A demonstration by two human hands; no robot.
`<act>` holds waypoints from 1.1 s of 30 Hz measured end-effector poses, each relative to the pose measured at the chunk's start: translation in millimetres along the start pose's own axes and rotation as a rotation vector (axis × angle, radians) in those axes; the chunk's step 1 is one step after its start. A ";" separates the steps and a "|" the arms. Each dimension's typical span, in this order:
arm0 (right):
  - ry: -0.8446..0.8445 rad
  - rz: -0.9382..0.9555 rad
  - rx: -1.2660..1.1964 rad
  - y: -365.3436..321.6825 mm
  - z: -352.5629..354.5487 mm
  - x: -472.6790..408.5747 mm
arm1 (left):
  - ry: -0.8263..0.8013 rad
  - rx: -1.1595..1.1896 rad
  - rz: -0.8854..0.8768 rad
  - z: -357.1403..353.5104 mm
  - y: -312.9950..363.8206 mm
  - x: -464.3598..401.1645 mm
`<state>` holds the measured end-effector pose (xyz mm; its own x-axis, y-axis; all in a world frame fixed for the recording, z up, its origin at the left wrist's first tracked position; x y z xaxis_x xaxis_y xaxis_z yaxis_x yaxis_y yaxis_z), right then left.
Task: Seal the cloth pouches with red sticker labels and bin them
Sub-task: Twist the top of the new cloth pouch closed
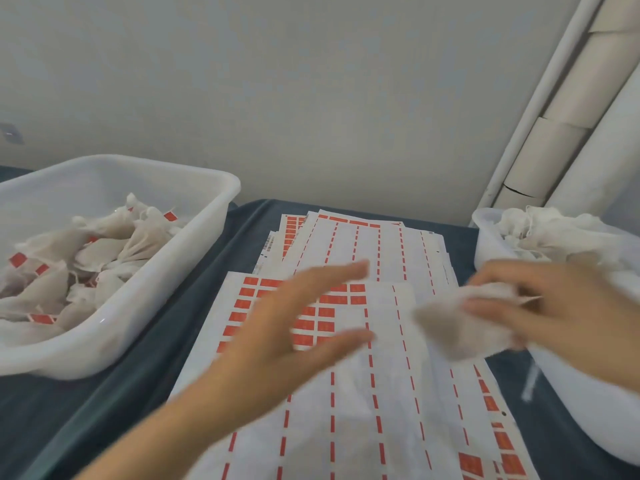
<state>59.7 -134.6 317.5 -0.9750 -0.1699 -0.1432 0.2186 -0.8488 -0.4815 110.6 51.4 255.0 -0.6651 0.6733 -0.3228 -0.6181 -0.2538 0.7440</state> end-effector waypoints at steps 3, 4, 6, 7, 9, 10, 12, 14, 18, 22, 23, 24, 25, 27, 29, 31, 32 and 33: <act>-0.202 -0.037 -0.018 -18.0 -72.3 -23.7 | -0.247 0.190 0.163 -53.5 -7.5 -17.0; -0.199 -0.037 -0.064 -16.7 -89.4 -30.4 | -0.293 0.221 0.213 -67.7 -15.5 -19.5; -0.078 -0.090 -0.155 2.8 -102.6 -42.3 | -0.203 0.347 0.340 -70.7 -44.6 -21.0; -0.015 -0.125 -0.266 12.4 -104.4 -45.3 | -0.120 0.383 0.430 -66.8 -64.3 -17.1; 0.088 -0.168 -0.507 30.8 -110.9 -47.6 | 0.010 0.443 0.557 -62.0 -89.2 -6.9; 0.108 -0.185 -0.594 39.2 -117.6 -48.1 | 0.042 0.492 0.569 -62.1 -95.6 -4.1; 0.128 -0.189 -0.696 45.4 -127.2 -46.8 | 0.076 0.546 0.559 -61.6 -101.2 -2.5; 0.161 -0.156 -0.718 50.4 -131.6 -45.0 | 0.078 0.556 0.559 -61.1 -101.7 -2.1; 0.201 -0.143 -0.742 54.3 -127.4 -41.2 | 0.077 0.503 0.586 -66.1 -107.0 -3.2; 0.175 -0.154 -0.672 50.0 -132.3 -39.7 | 0.119 0.513 0.537 -61.7 -100.6 -5.3; 0.175 -0.144 -0.646 47.9 -132.3 -39.5 | 0.111 0.536 0.511 -61.7 -97.6 -6.9; 0.187 -0.132 -0.635 46.3 -131.2 -39.2 | 0.099 0.549 0.482 -61.9 -94.9 -8.3; 0.198 -0.126 -0.632 45.6 -130.0 -38.6 | 0.084 0.552 0.453 -62.1 -91.7 -9.9; 0.212 -0.119 -0.618 44.2 -127.2 -37.7 | 0.074 0.557 0.401 -59.7 -84.3 -12.9; 0.200 -0.112 -0.609 43.1 -126.0 -37.5 | 0.108 0.559 0.379 -54.8 -83.3 -13.3; 0.147 -0.100 -0.673 39.6 -129.8 -37.7 | 0.128 0.552 0.369 -51.8 -82.1 -12.4; 0.112 -0.093 -0.741 37.3 -133.9 -37.8 | 0.136 0.545 0.366 -50.9 -81.5 -11.7; 0.082 -0.089 -0.816 35.0 -137.3 -37.6 | 0.146 0.539 0.359 -49.8 -80.6 -11.3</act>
<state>109.5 -89.2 187.3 -0.9910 -0.0550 -0.1222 0.1314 -0.2210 -0.9664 147.1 29.7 169.5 -0.8641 0.5011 -0.0479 -0.0762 -0.0360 0.9964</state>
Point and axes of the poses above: each hand's wrist, its own x-axis away from the middle knuckle, its own z-axis out of the back of the hand, y = z × x, the point moved 9 cm from there along -x, towards the middle knuckle, and after that the axes turned 8 degrees about -y, right-handed, at the moved point
